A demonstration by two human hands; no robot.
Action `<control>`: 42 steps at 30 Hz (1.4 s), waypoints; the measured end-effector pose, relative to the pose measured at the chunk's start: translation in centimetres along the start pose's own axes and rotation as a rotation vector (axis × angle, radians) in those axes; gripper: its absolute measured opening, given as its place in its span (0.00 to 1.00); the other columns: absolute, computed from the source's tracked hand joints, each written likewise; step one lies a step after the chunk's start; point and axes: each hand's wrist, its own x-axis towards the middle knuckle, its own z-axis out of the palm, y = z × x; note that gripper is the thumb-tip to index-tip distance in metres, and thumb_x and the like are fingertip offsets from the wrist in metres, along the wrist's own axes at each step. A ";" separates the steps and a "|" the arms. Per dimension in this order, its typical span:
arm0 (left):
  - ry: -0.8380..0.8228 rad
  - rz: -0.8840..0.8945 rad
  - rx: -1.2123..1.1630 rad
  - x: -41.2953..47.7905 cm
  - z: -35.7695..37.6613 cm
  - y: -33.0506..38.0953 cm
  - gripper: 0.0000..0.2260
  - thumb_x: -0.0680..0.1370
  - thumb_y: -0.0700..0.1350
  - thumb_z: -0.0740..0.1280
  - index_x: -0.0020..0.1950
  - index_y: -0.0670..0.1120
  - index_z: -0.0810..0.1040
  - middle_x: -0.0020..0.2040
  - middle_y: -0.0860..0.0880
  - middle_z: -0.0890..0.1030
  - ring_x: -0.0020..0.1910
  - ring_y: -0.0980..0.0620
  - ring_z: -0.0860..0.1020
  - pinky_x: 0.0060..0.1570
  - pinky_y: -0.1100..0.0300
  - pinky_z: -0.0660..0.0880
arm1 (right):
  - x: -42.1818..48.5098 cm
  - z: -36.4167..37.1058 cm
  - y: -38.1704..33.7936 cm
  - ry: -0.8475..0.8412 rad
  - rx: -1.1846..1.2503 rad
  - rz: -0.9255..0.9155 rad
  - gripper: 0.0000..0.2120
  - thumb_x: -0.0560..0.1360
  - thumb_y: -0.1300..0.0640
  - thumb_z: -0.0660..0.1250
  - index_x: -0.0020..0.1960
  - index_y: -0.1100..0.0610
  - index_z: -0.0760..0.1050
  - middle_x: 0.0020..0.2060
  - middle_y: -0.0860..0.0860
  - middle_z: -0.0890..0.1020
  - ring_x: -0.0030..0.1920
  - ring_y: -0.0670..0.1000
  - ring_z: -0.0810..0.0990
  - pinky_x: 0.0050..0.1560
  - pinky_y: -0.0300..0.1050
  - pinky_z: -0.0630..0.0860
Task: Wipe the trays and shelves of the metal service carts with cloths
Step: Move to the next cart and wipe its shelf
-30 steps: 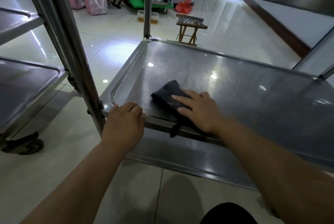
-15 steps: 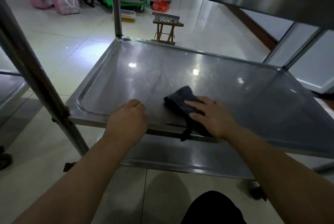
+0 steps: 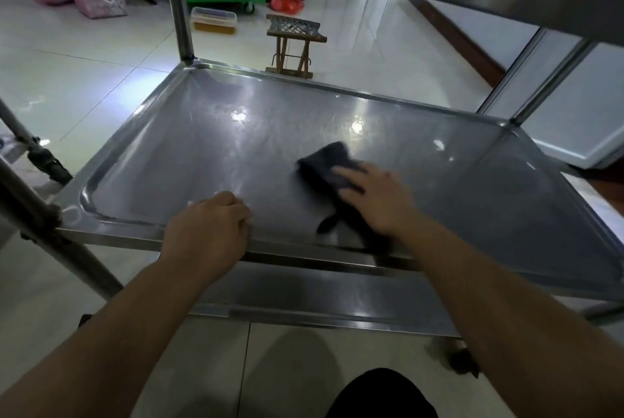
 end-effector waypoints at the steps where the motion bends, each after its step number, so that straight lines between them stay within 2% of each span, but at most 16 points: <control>1: -0.012 0.006 0.009 0.1 0.0 0.0 0.09 0.78 0.46 0.62 0.45 0.47 0.82 0.47 0.48 0.80 0.41 0.44 0.79 0.45 0.52 0.73 | 0.8 -0.5 1.8 -0.034 -0.031 0.174 0.21 0.80 0.43 0.52 0.73 0.38 0.59 0.75 0.48 0.59 0.70 0.59 0.62 0.68 0.55 0.60; 4: -0.028 -0.019 0.041 0.4 0.0 0.4 0.11 0.78 0.46 0.61 0.45 0.47 0.82 0.48 0.48 0.79 0.44 0.42 0.79 0.48 0.50 0.73 | 2.7 -1.3 2.4 -0.034 -0.009 0.586 0.23 0.79 0.44 0.49 0.74 0.39 0.54 0.74 0.51 0.57 0.69 0.64 0.59 0.65 0.61 0.59; 6: -0.038 -0.051 0.049 0.4 -0.1 0.9 0.10 0.78 0.45 0.61 0.46 0.46 0.82 0.49 0.47 0.79 0.46 0.39 0.78 0.52 0.44 0.73 | 2.9 -0.6 -0.7 -0.008 -0.020 0.464 0.23 0.78 0.42 0.50 0.73 0.38 0.54 0.74 0.52 0.58 0.67 0.65 0.59 0.64 0.62 0.60; 9: -0.050 -0.057 0.045 0.1 -0.4 1.0 0.10 0.78 0.44 0.61 0.47 0.45 0.82 0.48 0.46 0.79 0.46 0.39 0.78 0.53 0.42 0.73 | 0.0 1.1 -5.0 0.052 0.025 0.049 0.22 0.76 0.37 0.50 0.70 0.33 0.57 0.73 0.47 0.60 0.64 0.61 0.61 0.62 0.58 0.62; 12: -0.047 -0.071 0.004 -0.3 -0.6 0.9 0.10 0.79 0.45 0.60 0.49 0.45 0.81 0.49 0.46 0.79 0.46 0.40 0.78 0.56 0.42 0.72 | -3.5 1.0 -2.8 0.050 0.021 -0.145 0.24 0.75 0.34 0.47 0.70 0.33 0.59 0.72 0.46 0.63 0.62 0.58 0.66 0.63 0.54 0.64; 14: -0.068 -0.067 -0.028 -0.5 -0.6 0.8 0.11 0.80 0.46 0.59 0.51 0.45 0.80 0.51 0.46 0.78 0.50 0.40 0.78 0.62 0.40 0.68 | -4.5 0.4 1.1 0.084 -0.014 0.079 0.22 0.77 0.37 0.50 0.71 0.34 0.59 0.72 0.48 0.63 0.64 0.61 0.67 0.65 0.55 0.63; 17: -0.130 -0.036 -0.037 -0.3 -0.8 0.4 0.16 0.80 0.51 0.55 0.53 0.47 0.80 0.55 0.48 0.78 0.55 0.44 0.77 0.66 0.43 0.65 | -5.2 -1.1 4.7 0.063 0.023 0.676 0.23 0.79 0.40 0.50 0.73 0.37 0.55 0.73 0.51 0.60 0.67 0.65 0.61 0.64 0.60 0.60; 19: -0.185 -0.033 -0.052 0.0 -1.2 0.3 0.22 0.77 0.59 0.50 0.48 0.50 0.80 0.53 0.49 0.77 0.51 0.48 0.76 0.62 0.44 0.69 | -5.1 -0.9 3.3 0.033 0.005 0.760 0.23 0.79 0.40 0.50 0.73 0.37 0.53 0.74 0.51 0.57 0.68 0.65 0.58 0.64 0.61 0.59; 22: -0.233 -0.020 -0.019 0.5 -1.4 0.7 0.26 0.73 0.64 0.48 0.44 0.49 0.80 0.47 0.50 0.75 0.44 0.51 0.74 0.54 0.46 0.74 | -6.3 -0.1 -0.9 0.087 0.008 0.487 0.23 0.77 0.38 0.52 0.72 0.35 0.56 0.73 0.48 0.59 0.65 0.63 0.61 0.62 0.57 0.61; 25: -0.158 0.042 -0.101 0.4 -1.0 2.2 0.19 0.76 0.58 0.59 0.45 0.45 0.82 0.46 0.47 0.76 0.44 0.47 0.75 0.50 0.49 0.75 | -9.2 0.1 -2.3 0.106 0.081 0.053 0.22 0.77 0.38 0.54 0.70 0.35 0.61 0.71 0.45 0.63 0.62 0.58 0.63 0.60 0.50 0.60; 27: -0.148 0.097 -0.149 0.3 -0.5 3.1 0.15 0.76 0.53 0.64 0.45 0.42 0.82 0.48 0.45 0.78 0.47 0.45 0.76 0.50 0.50 0.74 | -9.8 -0.9 -0.1 0.040 0.131 -0.026 0.21 0.77 0.38 0.54 0.69 0.34 0.63 0.72 0.44 0.64 0.64 0.55 0.64 0.62 0.45 0.57; 29: -0.181 0.135 -0.173 0.1 -0.1 3.6 0.15 0.77 0.53 0.64 0.47 0.43 0.82 0.50 0.46 0.78 0.48 0.46 0.77 0.50 0.51 0.74 | -10.2 -1.5 3.3 0.004 0.112 0.173 0.20 0.78 0.40 0.56 0.70 0.35 0.62 0.73 0.45 0.63 0.67 0.56 0.64 0.66 0.49 0.58; 32: -0.161 0.143 -0.180 0.0 0.3 3.2 0.16 0.77 0.55 0.62 0.52 0.46 0.82 0.55 0.48 0.78 0.51 0.47 0.78 0.53 0.51 0.74 | -10.6 -2.0 5.3 0.033 0.028 0.714 0.22 0.78 0.41 0.54 0.72 0.35 0.57 0.73 0.48 0.62 0.68 0.62 0.61 0.65 0.58 0.59; 34: -0.179 0.134 -0.159 0.4 0.3 3.2 0.17 0.77 0.58 0.60 0.52 0.47 0.82 0.55 0.49 0.78 0.50 0.47 0.77 0.52 0.50 0.74 | -10.0 -1.7 3.2 0.024 -0.039 0.810 0.22 0.78 0.40 0.52 0.72 0.35 0.56 0.73 0.49 0.61 0.68 0.63 0.60 0.63 0.60 0.60; 40: -0.162 0.168 -0.117 0.0 0.5 2.8 0.17 0.79 0.57 0.58 0.54 0.49 0.81 0.55 0.49 0.76 0.51 0.47 0.76 0.46 0.51 0.76 | -10.9 -0.3 -3.9 0.057 0.060 0.284 0.20 0.78 0.38 0.54 0.70 0.32 0.60 0.72 0.44 0.62 0.65 0.57 0.60 0.64 0.56 0.57; 42: -0.138 0.188 -0.118 0.0 0.5 2.6 0.17 0.79 0.57 0.58 0.52 0.48 0.81 0.54 0.49 0.77 0.50 0.46 0.76 0.44 0.52 0.76 | -11.8 -1.2 -2.7 0.017 0.096 0.257 0.21 0.78 0.38 0.55 0.70 0.32 0.60 0.73 0.43 0.62 0.67 0.56 0.60 0.66 0.56 0.57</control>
